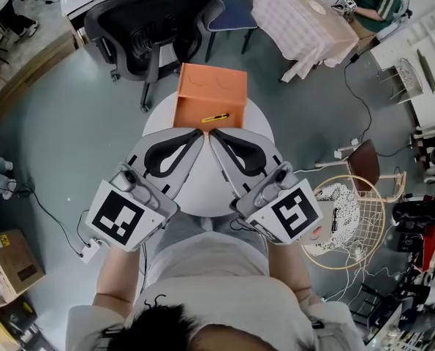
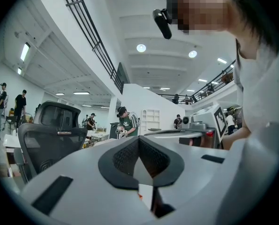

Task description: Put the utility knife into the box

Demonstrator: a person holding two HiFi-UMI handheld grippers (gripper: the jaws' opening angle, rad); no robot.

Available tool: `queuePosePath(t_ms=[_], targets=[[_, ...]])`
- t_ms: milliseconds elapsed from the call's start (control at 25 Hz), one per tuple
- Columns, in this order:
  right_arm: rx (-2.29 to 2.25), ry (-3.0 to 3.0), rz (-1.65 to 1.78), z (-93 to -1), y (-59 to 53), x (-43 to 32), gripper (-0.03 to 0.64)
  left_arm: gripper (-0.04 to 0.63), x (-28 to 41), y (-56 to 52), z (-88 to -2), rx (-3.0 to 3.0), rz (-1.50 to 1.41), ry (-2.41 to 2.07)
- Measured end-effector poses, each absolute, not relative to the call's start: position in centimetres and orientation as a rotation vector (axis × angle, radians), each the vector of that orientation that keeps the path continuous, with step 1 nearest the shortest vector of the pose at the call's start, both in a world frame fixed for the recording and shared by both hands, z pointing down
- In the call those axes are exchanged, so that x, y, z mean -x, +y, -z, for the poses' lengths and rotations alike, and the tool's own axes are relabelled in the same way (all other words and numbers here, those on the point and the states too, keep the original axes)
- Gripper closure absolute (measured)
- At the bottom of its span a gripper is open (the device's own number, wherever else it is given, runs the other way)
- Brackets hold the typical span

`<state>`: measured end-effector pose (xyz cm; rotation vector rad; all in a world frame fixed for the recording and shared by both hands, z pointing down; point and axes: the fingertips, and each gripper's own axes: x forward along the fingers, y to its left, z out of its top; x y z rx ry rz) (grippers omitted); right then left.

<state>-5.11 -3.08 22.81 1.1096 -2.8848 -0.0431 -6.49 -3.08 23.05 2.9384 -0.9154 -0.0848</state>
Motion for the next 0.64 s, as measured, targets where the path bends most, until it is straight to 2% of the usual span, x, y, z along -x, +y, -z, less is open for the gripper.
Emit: queuePosePath(t_ms=[640], targets=[[-1.161, -2.837, 0.047, -23.0, -3.7, 3.0, 0.609, 0.586, 4.4, -4.2, -23.3, -2.954, 0.116, -0.864]])
